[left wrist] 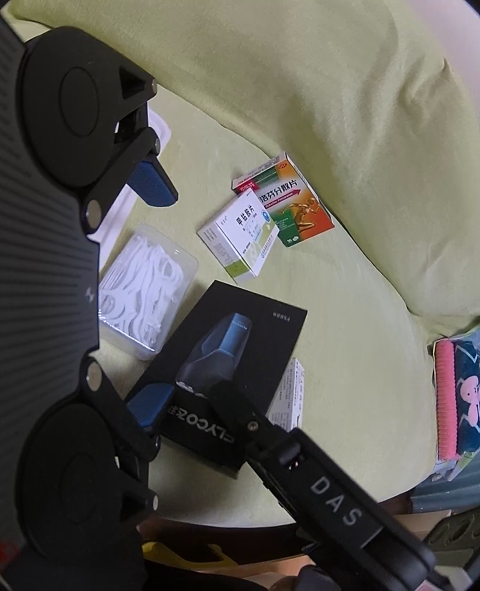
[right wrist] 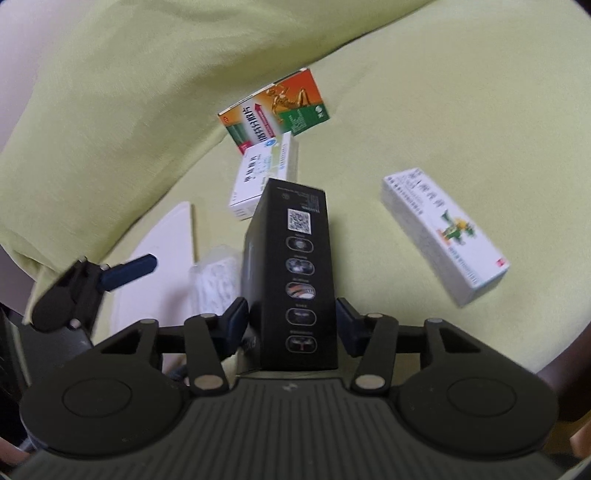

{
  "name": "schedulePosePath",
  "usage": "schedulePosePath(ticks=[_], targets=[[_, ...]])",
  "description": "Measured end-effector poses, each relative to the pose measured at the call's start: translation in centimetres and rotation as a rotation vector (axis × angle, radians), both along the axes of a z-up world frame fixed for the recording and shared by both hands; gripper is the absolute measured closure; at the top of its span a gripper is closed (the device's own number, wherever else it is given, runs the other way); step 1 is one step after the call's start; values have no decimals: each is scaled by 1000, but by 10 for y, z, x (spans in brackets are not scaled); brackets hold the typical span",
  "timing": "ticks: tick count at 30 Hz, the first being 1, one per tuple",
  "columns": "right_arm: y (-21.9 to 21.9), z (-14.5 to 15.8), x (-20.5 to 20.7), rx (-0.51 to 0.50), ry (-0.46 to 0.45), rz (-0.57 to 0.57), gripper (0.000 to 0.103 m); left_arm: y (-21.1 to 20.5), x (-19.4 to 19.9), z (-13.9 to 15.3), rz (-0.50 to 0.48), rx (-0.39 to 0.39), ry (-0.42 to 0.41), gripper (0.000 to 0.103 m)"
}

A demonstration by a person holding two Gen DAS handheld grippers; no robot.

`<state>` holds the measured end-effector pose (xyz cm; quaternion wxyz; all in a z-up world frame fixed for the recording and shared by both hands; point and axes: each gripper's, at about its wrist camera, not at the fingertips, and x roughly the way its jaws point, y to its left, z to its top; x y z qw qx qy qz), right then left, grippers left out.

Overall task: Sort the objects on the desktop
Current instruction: 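Lift the black FLYCO box with the right gripper off the sofa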

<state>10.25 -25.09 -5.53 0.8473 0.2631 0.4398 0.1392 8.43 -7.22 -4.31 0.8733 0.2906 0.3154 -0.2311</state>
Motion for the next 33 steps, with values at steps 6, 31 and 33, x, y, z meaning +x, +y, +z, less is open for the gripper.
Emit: schedulePosePath(ticks=[6,31,33], targets=[[9,-13,12,79,23,5,63,6,-2,-1,3,4,10,0],[23,11,12,-264,-30,62,61,-27,-14,-7,-144,-11,68,0],[26,10,16,-270,-29,70,61,-26,-13,-7,-142,-19,75,0]])
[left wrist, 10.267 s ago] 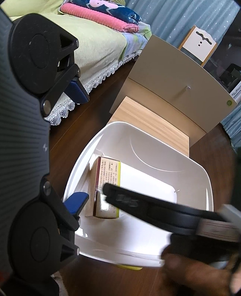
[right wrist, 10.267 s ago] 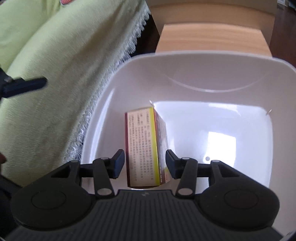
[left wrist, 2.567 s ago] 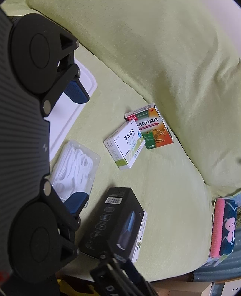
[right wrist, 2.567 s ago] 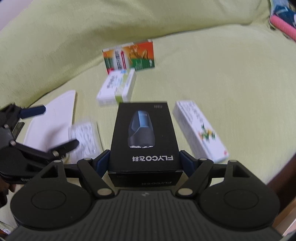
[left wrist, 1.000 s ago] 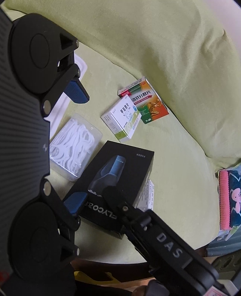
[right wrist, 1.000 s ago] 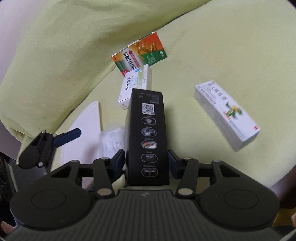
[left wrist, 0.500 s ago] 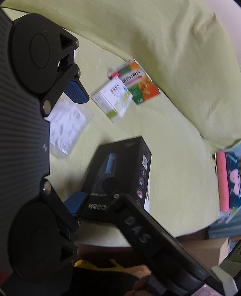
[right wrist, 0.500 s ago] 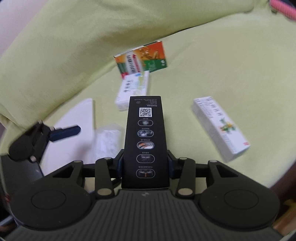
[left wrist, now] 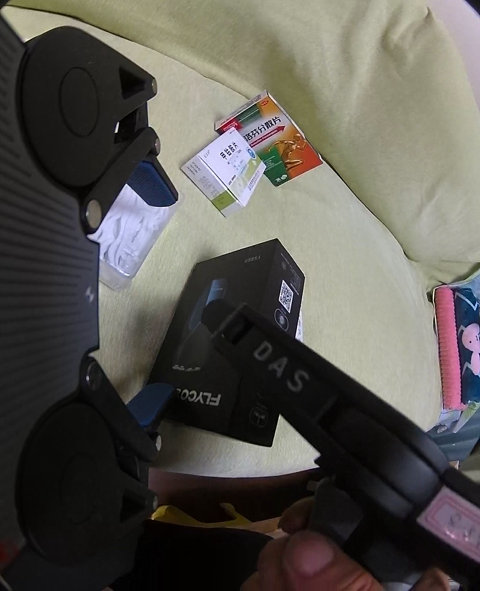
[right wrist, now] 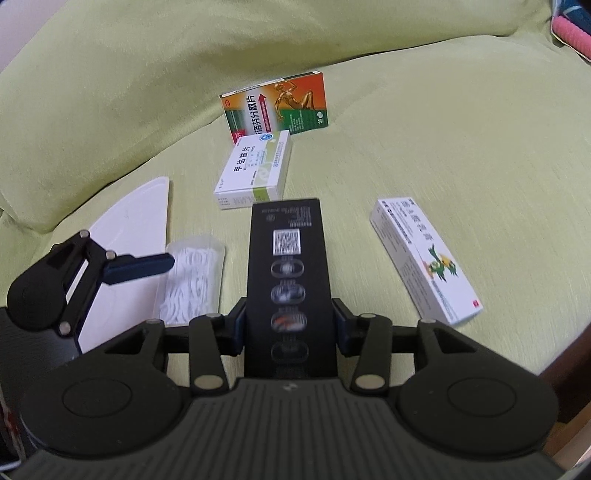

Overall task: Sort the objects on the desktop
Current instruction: 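Lift the black FLYCO box with the right gripper off the sofa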

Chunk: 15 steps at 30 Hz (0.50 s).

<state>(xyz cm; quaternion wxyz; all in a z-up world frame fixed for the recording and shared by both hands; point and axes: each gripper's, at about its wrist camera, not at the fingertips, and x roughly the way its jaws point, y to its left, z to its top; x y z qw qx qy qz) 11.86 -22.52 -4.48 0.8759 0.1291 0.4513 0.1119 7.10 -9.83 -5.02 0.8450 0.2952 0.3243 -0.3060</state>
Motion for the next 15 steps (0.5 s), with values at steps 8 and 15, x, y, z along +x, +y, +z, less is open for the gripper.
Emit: schedulePosePath(ticks=[8,15], targets=[[7,2,1,-51,-13,6,63,0,1,1,-1,-20,13,0],[7,11,-5,-74,-50,-6,64,-1,-2,8,-15,-27,10,0]])
